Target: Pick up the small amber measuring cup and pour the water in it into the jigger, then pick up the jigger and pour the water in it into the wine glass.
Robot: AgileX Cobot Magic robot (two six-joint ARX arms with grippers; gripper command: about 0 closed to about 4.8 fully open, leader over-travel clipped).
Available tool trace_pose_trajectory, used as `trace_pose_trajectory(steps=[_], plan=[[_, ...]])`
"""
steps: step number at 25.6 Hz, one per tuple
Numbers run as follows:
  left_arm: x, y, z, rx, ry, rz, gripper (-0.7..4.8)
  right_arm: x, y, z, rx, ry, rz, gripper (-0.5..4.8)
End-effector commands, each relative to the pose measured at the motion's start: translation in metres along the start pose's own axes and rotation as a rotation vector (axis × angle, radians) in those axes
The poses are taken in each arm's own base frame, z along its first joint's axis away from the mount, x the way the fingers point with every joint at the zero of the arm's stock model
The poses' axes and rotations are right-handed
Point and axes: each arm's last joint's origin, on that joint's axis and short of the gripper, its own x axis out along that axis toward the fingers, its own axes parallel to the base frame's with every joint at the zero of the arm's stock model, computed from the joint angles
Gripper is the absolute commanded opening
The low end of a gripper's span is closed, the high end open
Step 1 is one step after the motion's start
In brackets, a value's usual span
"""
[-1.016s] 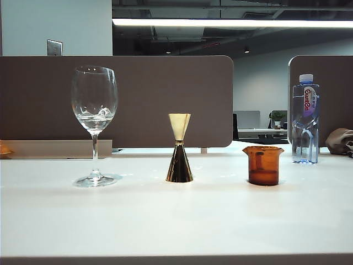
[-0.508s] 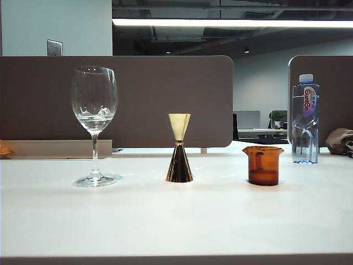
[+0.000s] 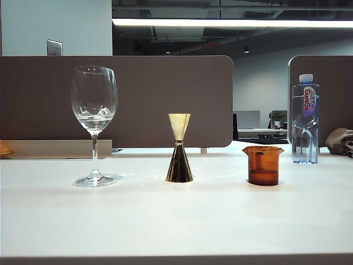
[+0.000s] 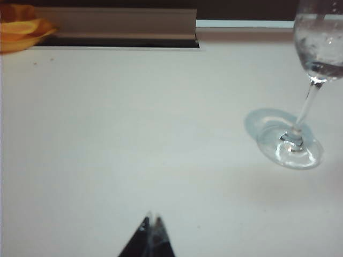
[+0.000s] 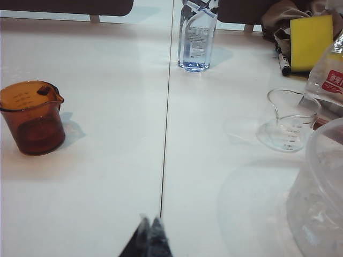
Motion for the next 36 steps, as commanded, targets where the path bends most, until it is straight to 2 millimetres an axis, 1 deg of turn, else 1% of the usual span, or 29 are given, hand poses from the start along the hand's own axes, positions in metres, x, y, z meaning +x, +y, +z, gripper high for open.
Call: trace_pose_trajectory(steps=[1, 2, 3, 4, 6, 7, 8, 10, 11, 12, 13, 15, 16, 18, 21, 23, 26, 27, 33, 36], plan=[[-0.001, 0.0, 0.016, -0.015, -0.024, -0.016, -0.02, 0.001, 0.0, -0.002, 0.002, 0.002, -0.002, -0.01], [-0.002, -0.002, 0.027, -0.048, -0.048, -0.059, -0.02, 0.001, 0.0, -0.002, 0.002, 0.002, -0.002, -0.01], [-0.007, -0.008, 0.057, -0.074, -0.116, -0.159, -0.02, 0.001, 0.0, -0.002, 0.002, 0.002, -0.002, -0.01], [-0.009, -0.01, 0.07, -0.069, -0.138, -0.195, -0.02, 0.001, 0.0, -0.002, 0.002, 0.002, -0.002, -0.01], [-0.02, -0.016, 0.108, -0.056, -0.207, -0.299, -0.02, 0.001, 0.0, -0.002, 0.002, 0.002, -0.002, -0.01], [-0.03, -0.019, 0.138, -0.044, -0.26, -0.374, -0.02, 0.001, 0.0, -0.002, 0.002, 0.002, -0.002, -0.01], [-0.045, -0.022, 0.173, -0.038, -0.308, -0.459, -0.02, 0.001, 0.0, -0.002, 0.002, 0.002, -0.002, -0.01], [-0.062, -0.023, 0.205, -0.036, -0.325, -0.526, -0.02, 0.001, 0.0, -0.002, 0.002, 0.002, -0.002, -0.01], [-0.076, -0.023, 0.229, -0.031, -0.302, -0.578, -0.02, 0.001, 0.0, -0.002, 0.002, 0.002, -0.002, -0.01], [-0.085, -0.023, 0.242, -0.03, -0.272, -0.603, -0.02, 0.001, 0.0, -0.002, 0.002, 0.002, -0.002, -0.01], [-0.099, -0.022, 0.259, -0.032, -0.192, -0.629, -0.02, 0.001, 0.0, -0.002, 0.002, 0.002, -0.002, -0.01], [-0.113, -0.02, 0.271, -0.034, -0.099, -0.653, -0.02, 0.001, 0.0, -0.002, 0.002, 0.002, -0.002, -0.01], [-0.123, -0.019, 0.279, -0.033, -0.009, -0.673, -0.02, 0.001, 0.0, -0.002, 0.002, 0.002, -0.001, -0.01], [-0.137, -0.015, 0.282, -0.024, 0.093, -0.708, -0.02, 0.001, 0.0, -0.002, 0.002, 0.002, -0.002, -0.01], [-0.146, -0.011, 0.275, 0.0, 0.195, -0.731, -0.02, 0.001, 0.0, -0.002, 0.002, 0.002, -0.002, -0.01], [-0.151, -0.006, 0.265, 0.032, 0.289, -0.7, -0.02, 0.001, 0.0, -0.002, 0.002, 0.002, -0.002, -0.01], [-0.154, -0.003, 0.254, 0.055, 0.399, -0.671, -0.02, 0.001, 0.0, -0.002, 0.002, 0.002, -0.002, -0.01], [-0.153, -0.003, 0.252, 0.057, 0.419, -0.669, -0.02, 0.001, 0.0, -0.002, 0.002, 0.002, -0.002, -0.01], [-0.154, -0.003, 0.252, 0.063, 0.413, -0.669, -0.02, 0.001, 0.0, -0.002, 0.002, 0.002, -0.001, -0.01], [-0.154, -0.003, 0.252, 0.093, 0.401, -0.676, -0.02, 0.001, 0.0, -0.002, 0.002, 0.002, -0.002, -0.01]])
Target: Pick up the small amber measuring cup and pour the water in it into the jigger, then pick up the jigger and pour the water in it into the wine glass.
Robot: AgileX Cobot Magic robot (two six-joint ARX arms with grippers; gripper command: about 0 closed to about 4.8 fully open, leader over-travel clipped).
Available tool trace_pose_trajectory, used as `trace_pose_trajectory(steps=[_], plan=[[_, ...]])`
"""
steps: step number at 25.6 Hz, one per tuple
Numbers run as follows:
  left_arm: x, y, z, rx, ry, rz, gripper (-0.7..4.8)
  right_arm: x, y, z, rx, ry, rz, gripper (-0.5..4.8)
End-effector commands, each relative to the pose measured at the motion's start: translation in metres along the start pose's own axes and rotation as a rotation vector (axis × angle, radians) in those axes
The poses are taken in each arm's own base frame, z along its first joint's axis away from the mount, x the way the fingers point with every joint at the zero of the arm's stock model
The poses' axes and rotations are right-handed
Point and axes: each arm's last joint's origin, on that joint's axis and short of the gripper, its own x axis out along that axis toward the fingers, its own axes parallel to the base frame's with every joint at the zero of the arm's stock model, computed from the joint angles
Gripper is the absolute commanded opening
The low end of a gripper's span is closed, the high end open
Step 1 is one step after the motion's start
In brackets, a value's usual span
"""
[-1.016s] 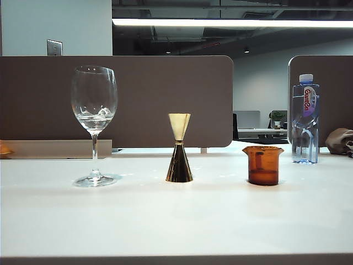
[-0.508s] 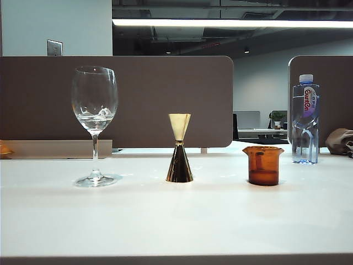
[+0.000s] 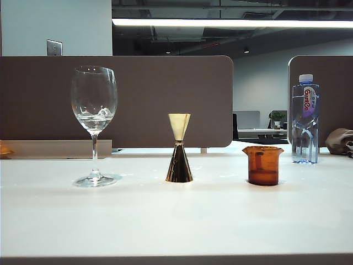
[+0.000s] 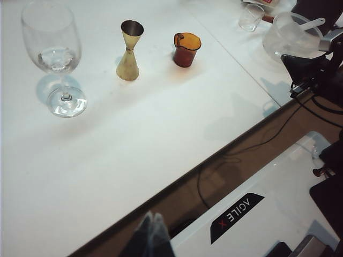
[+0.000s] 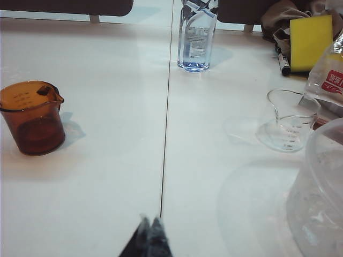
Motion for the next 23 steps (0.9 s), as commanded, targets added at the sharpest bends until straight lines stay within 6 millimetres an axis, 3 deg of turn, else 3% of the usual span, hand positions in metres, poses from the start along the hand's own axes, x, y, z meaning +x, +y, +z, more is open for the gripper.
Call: trace_pose_trajectory(steps=[1, 23], plan=[[-0.001, 0.0, 0.0, 0.042, -0.002, -0.001, -0.02, 0.001, 0.0, -0.002, 0.002, 0.002, -0.002, -0.01], [-0.001, -0.003, 0.011, 0.11, -0.109, -0.058, -0.02, 0.001, 0.0, -0.002, 0.002, 0.002, -0.002, -0.01]])
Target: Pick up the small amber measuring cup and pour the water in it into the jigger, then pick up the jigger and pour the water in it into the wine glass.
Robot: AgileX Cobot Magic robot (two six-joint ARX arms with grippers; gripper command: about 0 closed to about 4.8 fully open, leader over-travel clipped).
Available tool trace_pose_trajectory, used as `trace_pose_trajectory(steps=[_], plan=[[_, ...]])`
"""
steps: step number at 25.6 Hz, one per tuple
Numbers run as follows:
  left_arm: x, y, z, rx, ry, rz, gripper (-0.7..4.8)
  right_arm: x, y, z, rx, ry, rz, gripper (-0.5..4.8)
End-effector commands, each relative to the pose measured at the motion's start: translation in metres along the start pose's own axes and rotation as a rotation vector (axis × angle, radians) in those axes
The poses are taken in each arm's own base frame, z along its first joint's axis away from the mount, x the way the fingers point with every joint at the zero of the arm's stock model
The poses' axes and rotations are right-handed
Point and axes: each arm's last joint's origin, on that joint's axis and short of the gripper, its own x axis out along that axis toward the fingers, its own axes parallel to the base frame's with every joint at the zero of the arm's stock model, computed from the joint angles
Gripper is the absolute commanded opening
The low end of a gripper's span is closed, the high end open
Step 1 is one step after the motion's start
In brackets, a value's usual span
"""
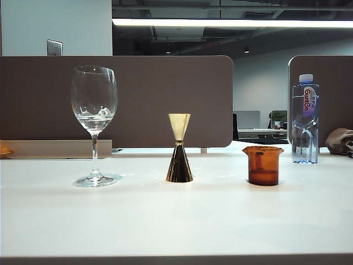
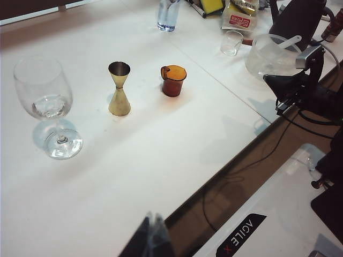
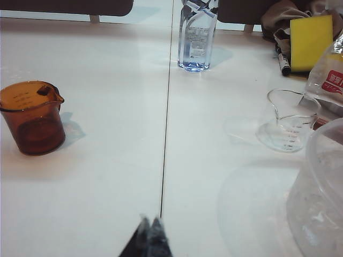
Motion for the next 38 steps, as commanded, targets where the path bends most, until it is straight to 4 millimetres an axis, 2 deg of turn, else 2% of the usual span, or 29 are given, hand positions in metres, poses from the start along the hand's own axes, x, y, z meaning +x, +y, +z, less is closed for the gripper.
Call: trace_pose_trajectory(steps=[1, 23, 27, 31, 34, 38], plan=[[-0.001, 0.0, 0.001, 0.004, -0.01, -0.007, -0.02, 0.001, 0.0, -0.002, 0.002, 0.002, -0.002, -0.01], [-0.001, 0.0, 0.001, 0.004, -0.009, -0.006, -0.02, 0.001, 0.0, 0.001, 0.011, -0.023, -0.006, -0.01], [-0.001, 0.0, 0.001, 0.004, -0.009, -0.006, -0.02, -0.012, -0.001, 0.035, 0.178, -0.146, 0.047, -0.01], [-0.001, 0.0, 0.001, 0.003, -0.009, -0.006, -0.02, -0.035, -0.001, 0.078, 0.197, -0.265, 0.14, -0.01], [-0.001, 0.0, 0.001, 0.004, -0.009, -0.006, -0.02, -0.059, -0.002, 0.109, 0.243, -0.347, 0.163, -0.01], [-0.001, 0.0, 0.001, 0.003, -0.009, -0.004, -0.02, -0.1, -0.005, 0.15, 0.267, -0.405, 0.173, -0.01]])
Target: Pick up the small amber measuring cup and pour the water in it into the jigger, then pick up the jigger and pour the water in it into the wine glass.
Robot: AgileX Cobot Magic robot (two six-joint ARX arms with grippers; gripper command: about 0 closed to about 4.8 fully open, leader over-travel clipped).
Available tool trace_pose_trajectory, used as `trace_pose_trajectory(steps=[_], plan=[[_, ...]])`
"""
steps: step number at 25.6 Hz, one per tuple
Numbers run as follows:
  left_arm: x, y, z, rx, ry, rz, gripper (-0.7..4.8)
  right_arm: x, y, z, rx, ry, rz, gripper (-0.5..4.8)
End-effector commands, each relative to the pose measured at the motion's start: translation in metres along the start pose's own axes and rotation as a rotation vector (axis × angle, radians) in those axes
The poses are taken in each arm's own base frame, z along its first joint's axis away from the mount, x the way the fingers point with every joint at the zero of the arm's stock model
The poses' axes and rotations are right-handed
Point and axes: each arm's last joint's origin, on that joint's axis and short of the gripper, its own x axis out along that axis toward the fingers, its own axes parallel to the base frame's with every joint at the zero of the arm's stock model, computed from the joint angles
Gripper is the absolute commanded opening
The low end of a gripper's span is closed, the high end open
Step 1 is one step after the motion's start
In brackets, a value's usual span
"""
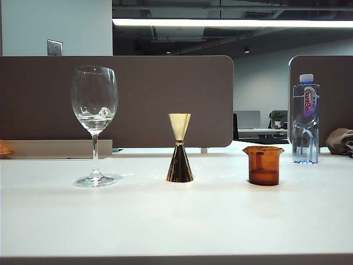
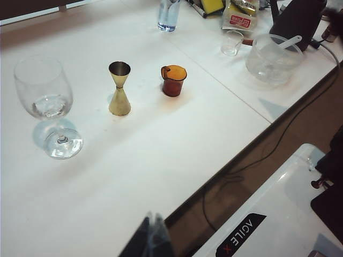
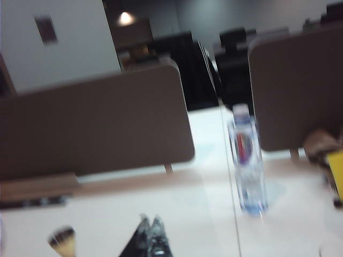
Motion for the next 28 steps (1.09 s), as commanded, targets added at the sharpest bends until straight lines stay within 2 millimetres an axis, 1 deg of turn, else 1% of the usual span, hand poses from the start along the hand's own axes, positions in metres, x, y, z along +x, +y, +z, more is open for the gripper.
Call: trace_pose_trajectory(steps=[1, 2, 3, 5, 6, 7, 9, 10, 15, 18, 23, 26, 28], plan=[[-0.001, 0.0, 0.001, 0.004, -0.009, -0.003, -0.02, -0.016, 0.01, 0.035, 0.006, -0.02, 0.009, -0.01], [-0.001, 0.0, 0.001, 0.004, -0.009, -0.003, -0.02, -0.021, 0.014, 0.051, -0.043, 0.006, 0.003, -0.01], [-0.001, 0.0, 0.001, 0.004, -0.009, -0.003, -0.02, -0.024, 0.018, 0.064, -0.13, 0.061, -0.006, -0.01], [-0.001, 0.0, 0.001, 0.003, -0.009, -0.003, -0.02, -0.023, 0.022, 0.082, -0.264, 0.188, -0.018, -0.01], [-0.001, 0.0, 0.001, 0.003, -0.009, -0.003, -0.02, -0.016, 0.023, 0.092, -0.319, 0.286, -0.029, -0.01], [-0.001, 0.0, 0.001, 0.003, -0.009, -0.003, -0.02, -0.009, 0.023, 0.097, -0.347, 0.342, -0.039, -0.01], [-0.001, 0.0, 0.001, 0.003, -0.009, -0.003, -0.02, 0.023, 0.02, 0.102, -0.397, 0.464, -0.029, -0.01], [-0.001, 0.0, 0.001, 0.004, -0.009, -0.003, -0.02, 0.032, 0.019, 0.101, -0.395, 0.483, -0.025, -0.01], [-0.001, 0.0, 0.001, 0.004, -0.009, -0.003, -0.02, 0.075, 0.013, 0.085, -0.359, 0.625, 0.035, -0.01], [-0.001, 0.0, 0.001, 0.003, -0.01, -0.003, -0.02, 0.099, 0.008, 0.07, -0.34, 0.741, 0.053, -0.01], [-0.001, 0.0, 0.001, 0.004, -0.011, -0.003, -0.02, 0.138, 0.005, 0.037, -0.312, 0.936, 0.104, -0.01], [-0.001, 0.0, 0.001, 0.004, -0.011, -0.003, -0.02, 0.156, 0.003, 0.019, -0.295, 1.017, 0.122, -0.01], [-0.001, 0.0, 0.001, 0.004, -0.011, -0.003, -0.02, 0.171, 0.001, 0.002, -0.265, 1.09, 0.155, -0.01]])
